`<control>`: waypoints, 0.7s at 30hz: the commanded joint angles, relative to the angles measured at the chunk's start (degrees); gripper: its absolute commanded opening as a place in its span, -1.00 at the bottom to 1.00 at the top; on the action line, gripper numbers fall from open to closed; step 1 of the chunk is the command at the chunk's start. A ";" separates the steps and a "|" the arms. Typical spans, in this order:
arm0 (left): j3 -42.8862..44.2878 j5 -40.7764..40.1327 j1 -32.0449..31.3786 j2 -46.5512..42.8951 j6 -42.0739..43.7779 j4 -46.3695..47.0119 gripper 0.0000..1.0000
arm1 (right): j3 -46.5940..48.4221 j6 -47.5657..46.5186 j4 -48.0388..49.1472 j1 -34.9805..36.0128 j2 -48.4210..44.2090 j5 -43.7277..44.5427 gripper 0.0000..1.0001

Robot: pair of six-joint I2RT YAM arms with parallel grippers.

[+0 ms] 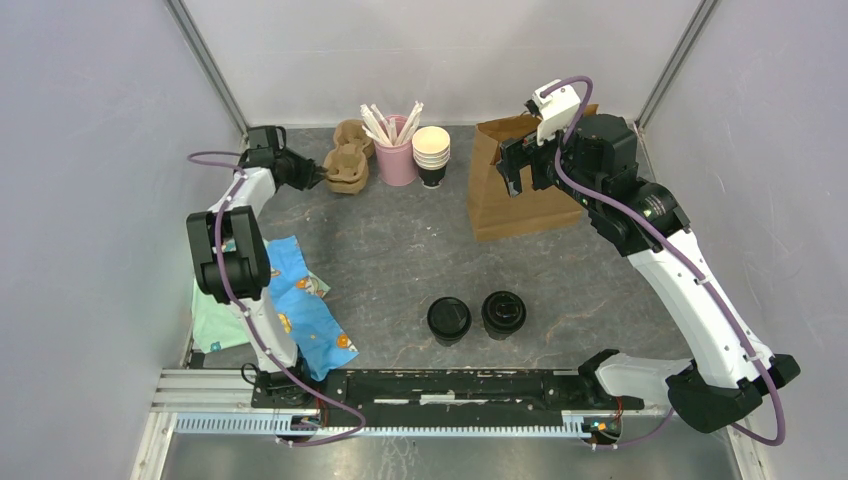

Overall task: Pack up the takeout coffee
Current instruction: Move the cup tray to the center of the board.

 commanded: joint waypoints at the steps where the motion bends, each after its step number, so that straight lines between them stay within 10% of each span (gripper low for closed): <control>1: 3.48 -3.18 -1.20 -2.93 3.18 -3.07 -0.42 | 1.70 -0.23 2.19 0.13 -0.08 -0.49 0.97; 21: 3.43 -3.16 -1.33 -3.98 0.73 -0.90 -0.42 | 1.34 -0.13 2.22 0.03 -0.43 -0.84 0.96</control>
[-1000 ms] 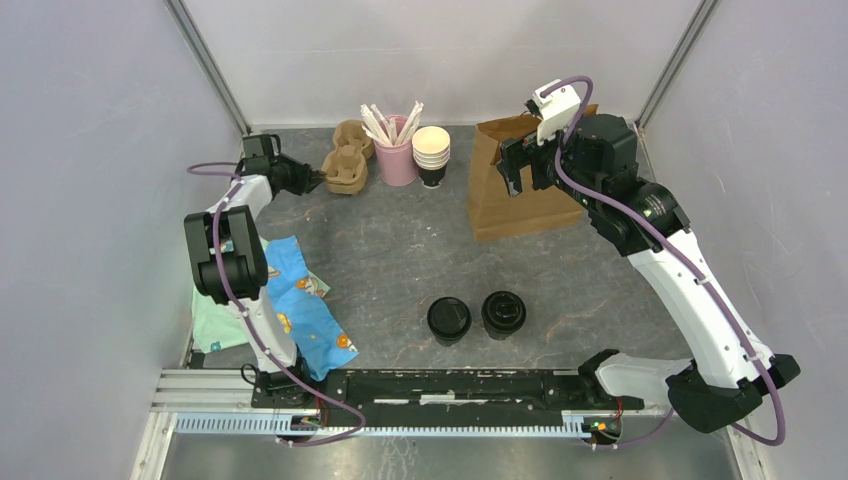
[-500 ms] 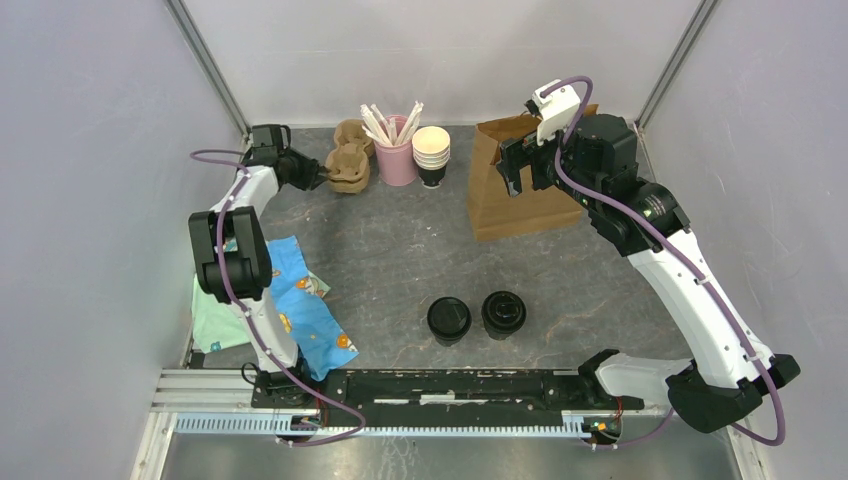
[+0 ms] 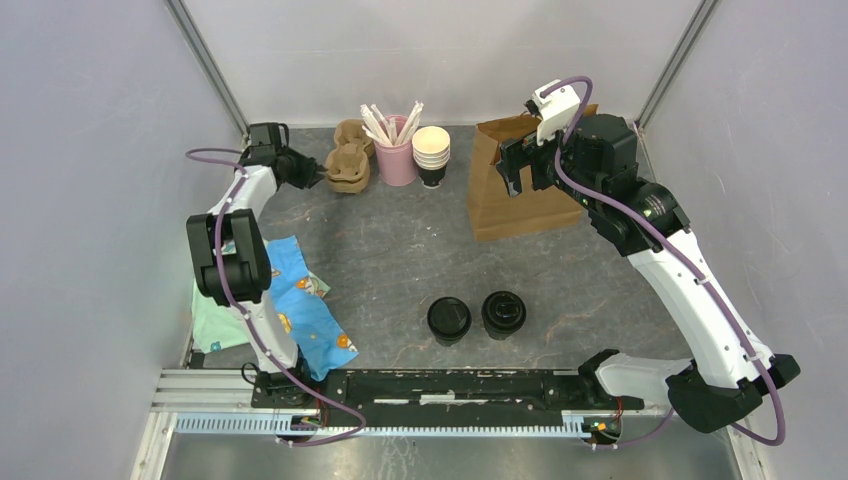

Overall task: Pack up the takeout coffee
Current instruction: Move the cup tray to the center of the board.

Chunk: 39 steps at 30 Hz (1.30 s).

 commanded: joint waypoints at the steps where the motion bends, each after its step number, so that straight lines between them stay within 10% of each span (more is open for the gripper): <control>1: 2.20 0.78 -0.02 -2.72 0.33 3.08 -0.43 | 1.34 -0.13 2.15 0.07 -0.39 -0.60 0.96; 39: 6.48 -0.77 -1.43 5.27 2.33 2.95 -0.42 | 1.43 0.21 2.16 0.07 0.09 -1.31 0.96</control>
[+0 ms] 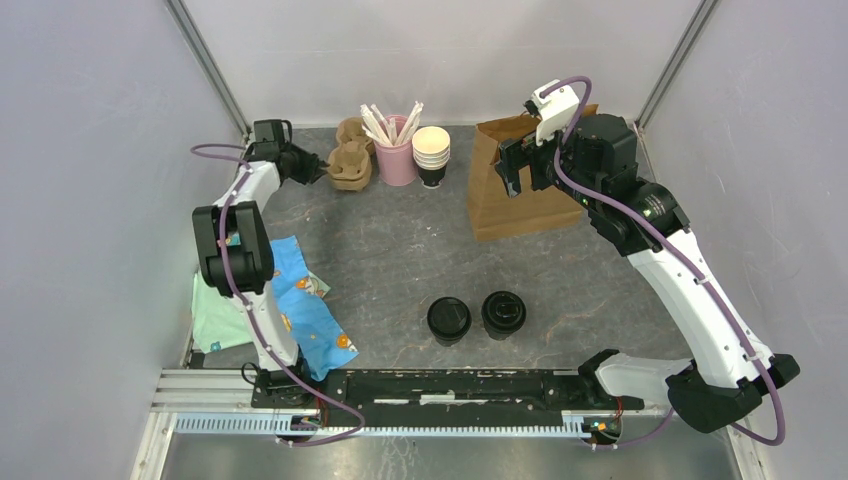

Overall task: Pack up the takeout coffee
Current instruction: Move the cup tray to the center of the board.

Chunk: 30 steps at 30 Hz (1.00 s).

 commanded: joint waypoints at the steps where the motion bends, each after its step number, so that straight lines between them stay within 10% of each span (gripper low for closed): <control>1: 3.89 -1.03 -1.32 1.93 2.58 0.22 -0.42 | 1.43 0.17 1.97 0.04 0.05 -0.54 0.96; 22: 14.93 -11.06 -5.29 8.88 13.81 -15.50 -0.18 | 1.34 0.17 2.13 0.03 -0.02 -0.58 0.96; 30: 14.61 -13.43 -5.59 5.12 18.59 -20.57 -0.71 | 1.00 0.36 2.23 0.03 -0.79 -0.57 0.96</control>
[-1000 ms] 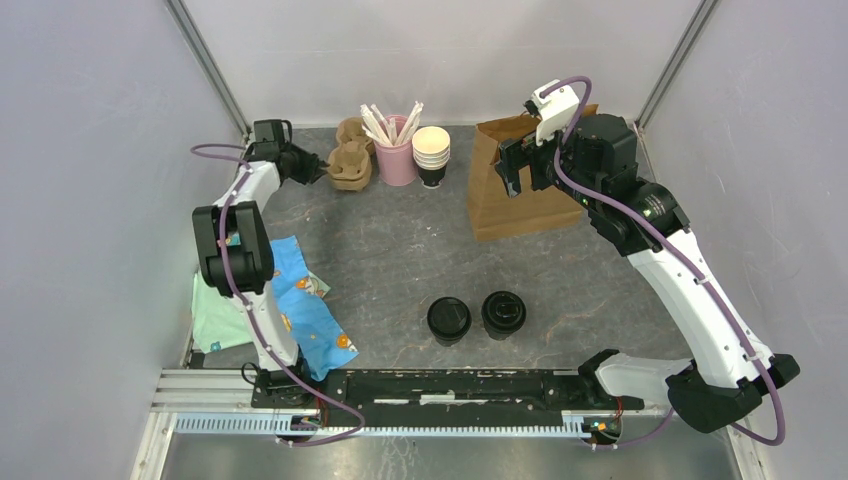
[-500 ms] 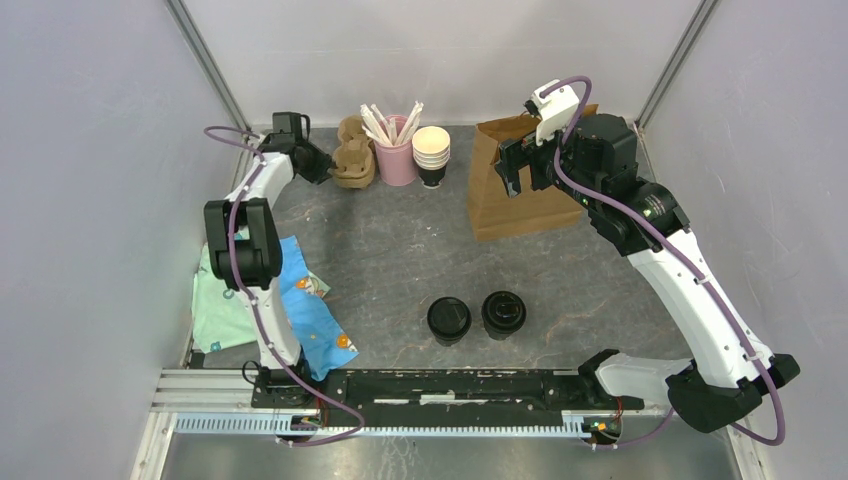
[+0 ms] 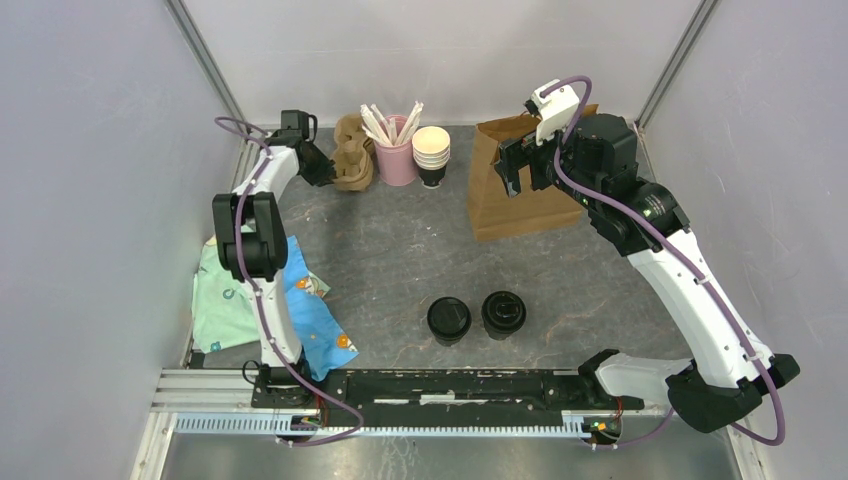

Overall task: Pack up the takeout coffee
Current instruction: Move the cup tray to the center of the board.

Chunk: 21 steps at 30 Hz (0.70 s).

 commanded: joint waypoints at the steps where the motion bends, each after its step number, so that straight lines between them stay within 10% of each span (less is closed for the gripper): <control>1: 1.01 -2.43 -0.21 -4.49 6.48 -5.96 -0.76 | 0.91 0.43 2.07 0.06 -0.87 -0.39 0.96; 12: -15.06 3.34 -0.09 -20.67 11.01 -11.54 -0.76 | -0.81 1.56 3.33 0.10 -1.98 -1.93 0.96; 21: -10.46 1.02 -0.43 -25.32 14.39 -14.54 0.15 | -1.47 3.40 3.86 0.09 -1.71 -3.34 0.96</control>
